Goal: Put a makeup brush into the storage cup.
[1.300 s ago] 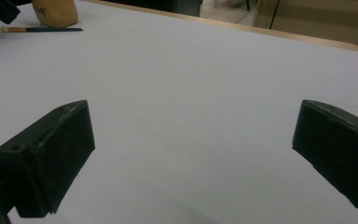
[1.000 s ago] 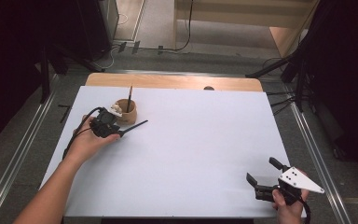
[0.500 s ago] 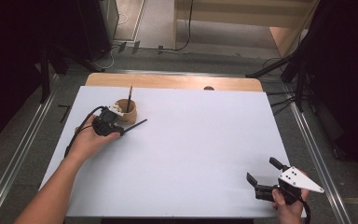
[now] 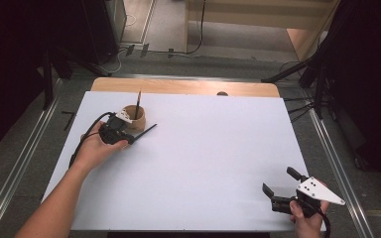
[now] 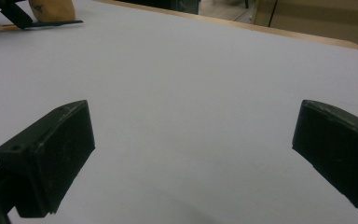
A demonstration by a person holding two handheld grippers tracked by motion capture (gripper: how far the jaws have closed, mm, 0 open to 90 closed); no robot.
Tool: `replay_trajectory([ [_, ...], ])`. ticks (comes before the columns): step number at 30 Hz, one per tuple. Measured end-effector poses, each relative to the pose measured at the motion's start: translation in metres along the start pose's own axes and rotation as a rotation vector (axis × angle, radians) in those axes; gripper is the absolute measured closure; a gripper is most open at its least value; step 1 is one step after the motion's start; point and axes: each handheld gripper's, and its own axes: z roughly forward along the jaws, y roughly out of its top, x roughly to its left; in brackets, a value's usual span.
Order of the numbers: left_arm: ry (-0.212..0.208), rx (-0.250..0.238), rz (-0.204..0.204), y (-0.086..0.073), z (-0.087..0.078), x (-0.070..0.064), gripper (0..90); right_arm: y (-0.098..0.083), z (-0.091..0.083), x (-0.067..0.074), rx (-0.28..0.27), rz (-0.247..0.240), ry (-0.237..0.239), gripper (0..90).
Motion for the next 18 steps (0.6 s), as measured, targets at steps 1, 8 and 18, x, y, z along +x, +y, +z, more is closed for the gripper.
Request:
replay_trajectory([
  [1,-0.003,-0.012,0.000,0.001,-0.001,-0.002,85.4,0.000,0.000,0.000,-0.001,0.001,0.000,0.0],
  [8,-0.045,-0.112,0.001,0.006,-0.017,-0.018,85.4,0.000,-0.001,0.001,-0.001,0.001,-0.003,0.0],
  [18,-0.072,-0.284,-0.020,0.002,-0.041,-0.041,85.4,0.005,0.002,0.004,0.008,0.009,-0.025,0.0],
])
